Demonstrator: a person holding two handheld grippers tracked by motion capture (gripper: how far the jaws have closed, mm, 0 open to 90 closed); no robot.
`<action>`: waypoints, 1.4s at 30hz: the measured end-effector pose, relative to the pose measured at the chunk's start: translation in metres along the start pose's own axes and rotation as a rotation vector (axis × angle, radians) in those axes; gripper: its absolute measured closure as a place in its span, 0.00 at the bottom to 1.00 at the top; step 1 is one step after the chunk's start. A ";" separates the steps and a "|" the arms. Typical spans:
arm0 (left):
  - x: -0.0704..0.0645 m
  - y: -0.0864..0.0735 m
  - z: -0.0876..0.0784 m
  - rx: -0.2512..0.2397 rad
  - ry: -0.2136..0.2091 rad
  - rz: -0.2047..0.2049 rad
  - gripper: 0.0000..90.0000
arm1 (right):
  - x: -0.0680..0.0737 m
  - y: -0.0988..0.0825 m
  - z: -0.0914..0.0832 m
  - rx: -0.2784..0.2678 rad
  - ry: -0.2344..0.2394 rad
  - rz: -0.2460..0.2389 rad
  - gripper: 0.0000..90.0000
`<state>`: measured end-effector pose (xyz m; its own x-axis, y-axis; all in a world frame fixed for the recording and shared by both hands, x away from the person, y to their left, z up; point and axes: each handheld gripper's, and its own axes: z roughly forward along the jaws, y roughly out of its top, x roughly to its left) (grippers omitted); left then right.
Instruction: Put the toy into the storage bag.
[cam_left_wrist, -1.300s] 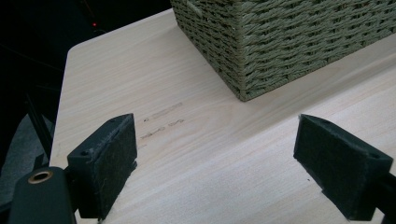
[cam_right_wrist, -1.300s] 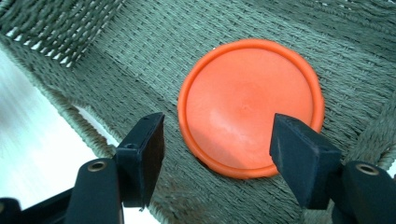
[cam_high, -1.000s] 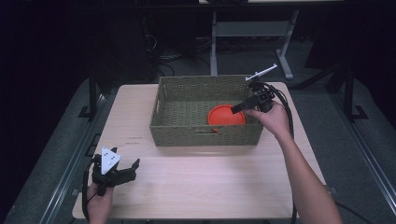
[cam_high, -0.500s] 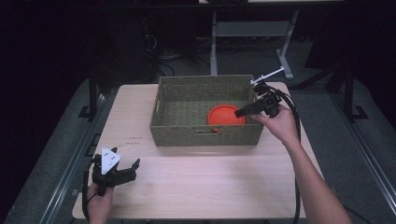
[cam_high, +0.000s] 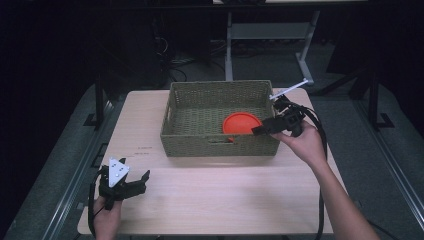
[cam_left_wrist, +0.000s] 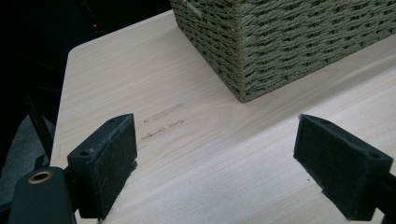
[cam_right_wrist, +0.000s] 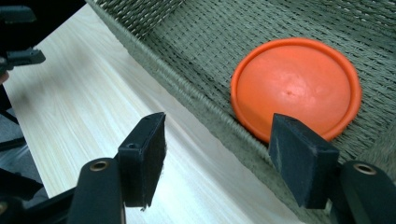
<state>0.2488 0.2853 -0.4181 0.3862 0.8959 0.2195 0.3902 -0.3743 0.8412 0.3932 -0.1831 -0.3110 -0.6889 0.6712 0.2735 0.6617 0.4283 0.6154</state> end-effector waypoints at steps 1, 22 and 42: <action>0.000 0.000 0.000 -0.001 0.000 -0.001 0.14 | 0.002 -0.001 -0.001 0.001 -0.001 -0.001 0.40; -0.002 0.000 0.000 0.000 -0.003 -0.002 0.14 | 0.004 -0.048 0.003 0.000 0.033 0.008 0.39; -0.002 0.000 0.000 -0.003 -0.003 -0.003 0.14 | -0.013 -0.099 0.008 -0.037 0.032 0.081 0.35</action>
<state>0.2482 0.2834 -0.4189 0.3877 0.8963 0.2150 0.3893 -0.3707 0.8432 0.3384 -0.2296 -0.3813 -0.6428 0.6830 0.3470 0.7048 0.3499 0.6171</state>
